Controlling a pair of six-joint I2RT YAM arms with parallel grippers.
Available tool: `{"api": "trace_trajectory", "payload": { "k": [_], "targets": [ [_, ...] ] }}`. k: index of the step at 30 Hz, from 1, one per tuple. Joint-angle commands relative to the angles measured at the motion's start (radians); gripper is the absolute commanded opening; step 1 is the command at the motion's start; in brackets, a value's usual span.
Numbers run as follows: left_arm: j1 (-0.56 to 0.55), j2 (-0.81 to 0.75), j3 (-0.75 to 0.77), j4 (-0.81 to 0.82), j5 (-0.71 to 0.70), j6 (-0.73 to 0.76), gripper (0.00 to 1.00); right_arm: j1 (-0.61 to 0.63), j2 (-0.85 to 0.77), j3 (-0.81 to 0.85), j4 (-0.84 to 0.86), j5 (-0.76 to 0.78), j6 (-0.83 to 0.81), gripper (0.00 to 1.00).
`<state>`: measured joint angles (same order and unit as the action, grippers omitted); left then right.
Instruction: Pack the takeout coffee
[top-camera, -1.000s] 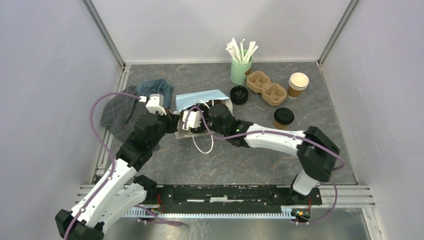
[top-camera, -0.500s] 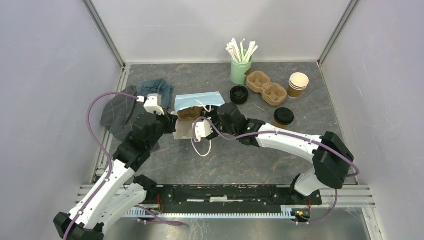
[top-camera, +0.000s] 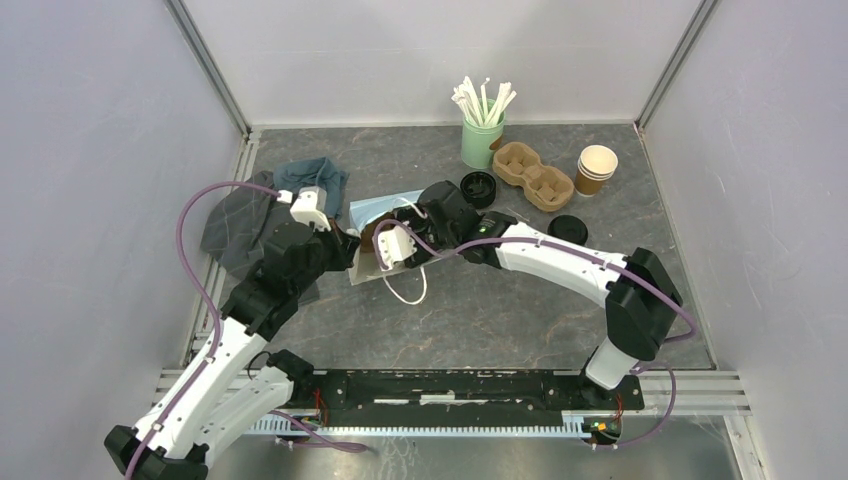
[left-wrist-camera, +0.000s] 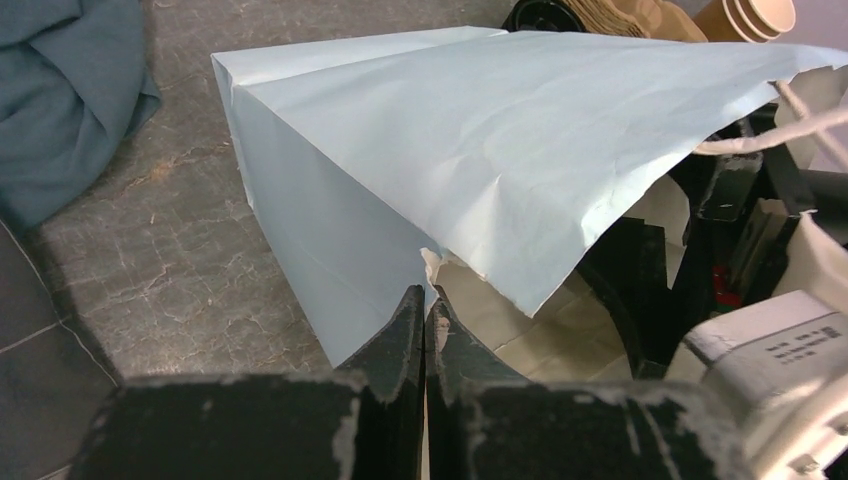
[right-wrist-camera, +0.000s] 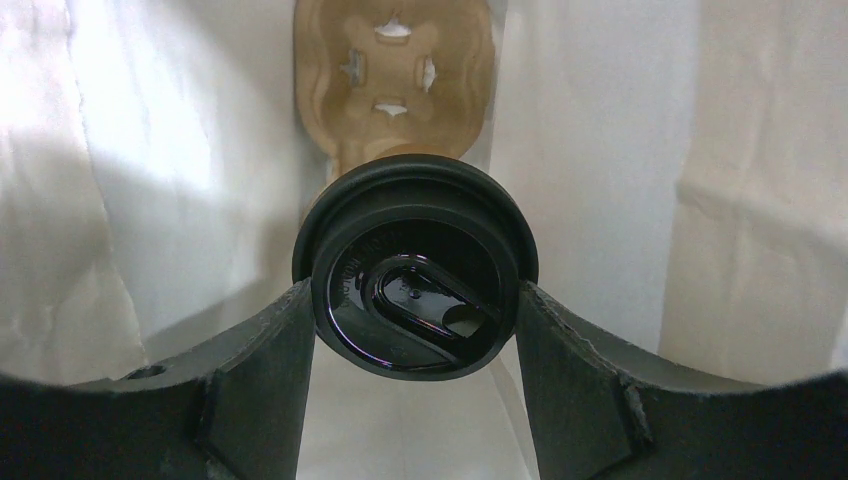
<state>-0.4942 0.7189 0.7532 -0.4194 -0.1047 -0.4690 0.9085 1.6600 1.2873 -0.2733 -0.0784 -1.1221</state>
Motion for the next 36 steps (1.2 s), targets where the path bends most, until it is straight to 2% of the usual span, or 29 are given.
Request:
{"api": "trace_trajectory", "payload": {
  "k": [1,5,9,13,18,23,30,36],
  "targets": [
    [-0.001,-0.012,0.040,-0.016,0.013,-0.025,0.02,0.009,0.015,0.049,-0.016,-0.038,0.033,0.00],
    [-0.001,-0.007,0.066,-0.049,0.018,-0.001,0.02,0.004,0.008,0.043,-0.065,0.068,-0.056,0.00],
    [-0.001,-0.011,0.062,-0.050,0.035,0.005,0.02,-0.001,-0.007,-0.005,-0.015,0.122,-0.094,0.00],
    [-0.003,-0.016,0.052,-0.043,0.045,0.010,0.02,-0.002,0.028,0.006,-0.007,0.129,-0.116,0.00],
    [-0.001,-0.018,0.045,-0.041,0.069,0.022,0.02,-0.011,0.072,0.084,-0.095,0.120,-0.127,0.00],
    [-0.001,-0.028,0.033,-0.027,0.084,0.030,0.02,-0.022,0.077,0.062,-0.083,0.124,-0.137,0.00],
    [-0.002,-0.024,0.039,-0.035,0.090,0.049,0.02,-0.037,0.090,0.095,-0.126,0.052,-0.102,0.00],
    [-0.002,-0.027,0.034,-0.040,0.072,0.052,0.02,-0.036,0.078,0.129,-0.165,0.072,-0.027,0.00]
  ]
}}
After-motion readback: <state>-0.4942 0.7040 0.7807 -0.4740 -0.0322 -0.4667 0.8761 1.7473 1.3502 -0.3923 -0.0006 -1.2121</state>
